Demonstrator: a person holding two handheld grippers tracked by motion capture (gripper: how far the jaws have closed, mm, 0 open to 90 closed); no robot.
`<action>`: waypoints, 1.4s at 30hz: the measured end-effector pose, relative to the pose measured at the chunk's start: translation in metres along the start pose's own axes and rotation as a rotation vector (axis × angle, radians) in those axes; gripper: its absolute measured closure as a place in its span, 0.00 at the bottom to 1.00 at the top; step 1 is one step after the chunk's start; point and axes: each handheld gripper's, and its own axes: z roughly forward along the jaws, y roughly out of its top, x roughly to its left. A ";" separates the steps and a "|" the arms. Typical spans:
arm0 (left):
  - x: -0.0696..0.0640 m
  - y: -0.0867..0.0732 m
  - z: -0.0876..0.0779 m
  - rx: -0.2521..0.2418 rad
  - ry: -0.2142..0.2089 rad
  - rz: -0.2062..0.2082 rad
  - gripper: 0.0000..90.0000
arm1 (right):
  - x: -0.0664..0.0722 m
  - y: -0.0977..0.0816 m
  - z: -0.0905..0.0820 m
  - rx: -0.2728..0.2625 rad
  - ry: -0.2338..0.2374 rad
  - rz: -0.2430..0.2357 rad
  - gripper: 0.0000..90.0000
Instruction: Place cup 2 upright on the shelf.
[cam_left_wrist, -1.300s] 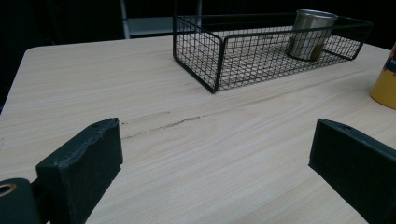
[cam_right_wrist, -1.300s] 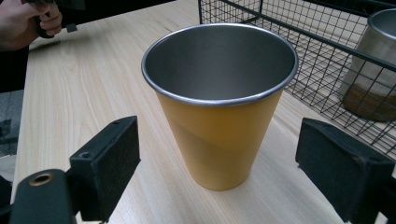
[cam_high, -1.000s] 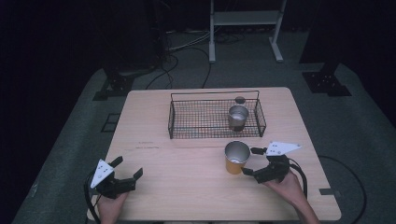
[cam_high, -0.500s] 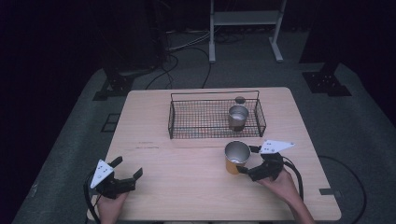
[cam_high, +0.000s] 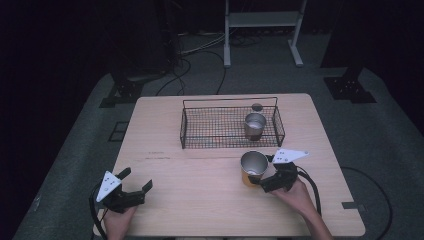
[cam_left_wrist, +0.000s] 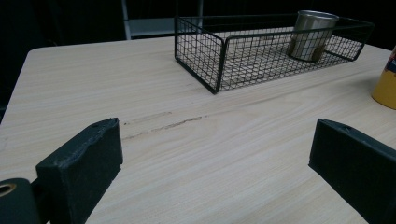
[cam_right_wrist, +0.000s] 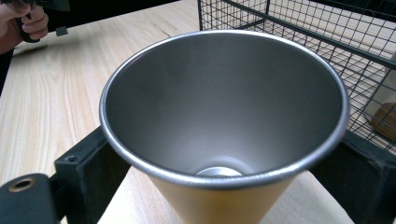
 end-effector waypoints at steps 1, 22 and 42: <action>0.000 0.000 0.000 0.000 0.000 0.001 0.02 | 0.000 0.000 0.001 -0.003 -0.002 0.001 0.08; 0.001 0.000 -0.002 -0.003 0.002 0.000 0.02 | 0.002 0.003 0.003 -0.009 0.004 -0.045 0.15; 0.003 -0.001 -0.004 -0.014 0.009 -0.012 0.02 | -0.006 0.025 -0.009 -0.012 0.067 -0.047 0.15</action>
